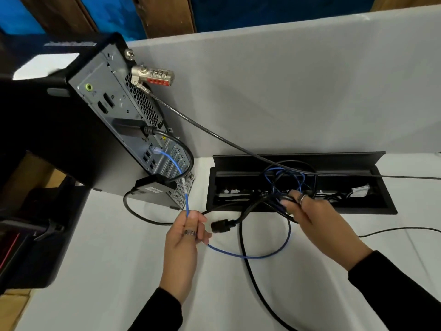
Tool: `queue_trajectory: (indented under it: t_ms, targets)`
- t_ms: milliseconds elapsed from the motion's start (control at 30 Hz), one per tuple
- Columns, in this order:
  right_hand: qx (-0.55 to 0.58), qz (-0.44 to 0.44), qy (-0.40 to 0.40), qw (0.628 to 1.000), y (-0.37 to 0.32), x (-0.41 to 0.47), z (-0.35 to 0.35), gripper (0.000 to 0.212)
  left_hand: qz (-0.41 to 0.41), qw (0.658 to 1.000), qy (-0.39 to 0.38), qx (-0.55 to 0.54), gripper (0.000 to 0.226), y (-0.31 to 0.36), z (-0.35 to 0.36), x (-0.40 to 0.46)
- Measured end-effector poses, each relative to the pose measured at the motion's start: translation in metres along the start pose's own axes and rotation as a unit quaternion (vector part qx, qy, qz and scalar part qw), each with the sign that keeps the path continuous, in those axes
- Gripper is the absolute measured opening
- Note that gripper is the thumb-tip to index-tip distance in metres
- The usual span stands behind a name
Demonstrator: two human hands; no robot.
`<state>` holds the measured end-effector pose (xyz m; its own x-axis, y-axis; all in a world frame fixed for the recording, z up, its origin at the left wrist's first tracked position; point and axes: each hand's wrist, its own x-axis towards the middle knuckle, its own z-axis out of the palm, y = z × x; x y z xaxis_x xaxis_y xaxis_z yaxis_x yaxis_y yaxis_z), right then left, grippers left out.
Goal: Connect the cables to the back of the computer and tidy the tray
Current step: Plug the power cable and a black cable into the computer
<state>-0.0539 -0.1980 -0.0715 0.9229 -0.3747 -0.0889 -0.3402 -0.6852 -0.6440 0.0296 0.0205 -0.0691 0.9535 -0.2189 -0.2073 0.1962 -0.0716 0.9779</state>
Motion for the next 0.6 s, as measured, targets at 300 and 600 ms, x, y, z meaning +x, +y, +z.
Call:
queue_trajectory:
  t_ms: [300, 600]
  targets:
    - [0.328, 0.097, 0.006, 0.94, 0.01, -0.007, 0.0, 0.026, -0.121, 0.978, 0.006, -0.172, 0.045, -0.008, 0.006, 0.001]
    - [0.411, 0.111, -0.005, 0.905, 0.024, -0.029, 0.0, 0.061, -0.01, 0.988, 0.099, -0.114, 0.019, -0.014, 0.043, -0.05]
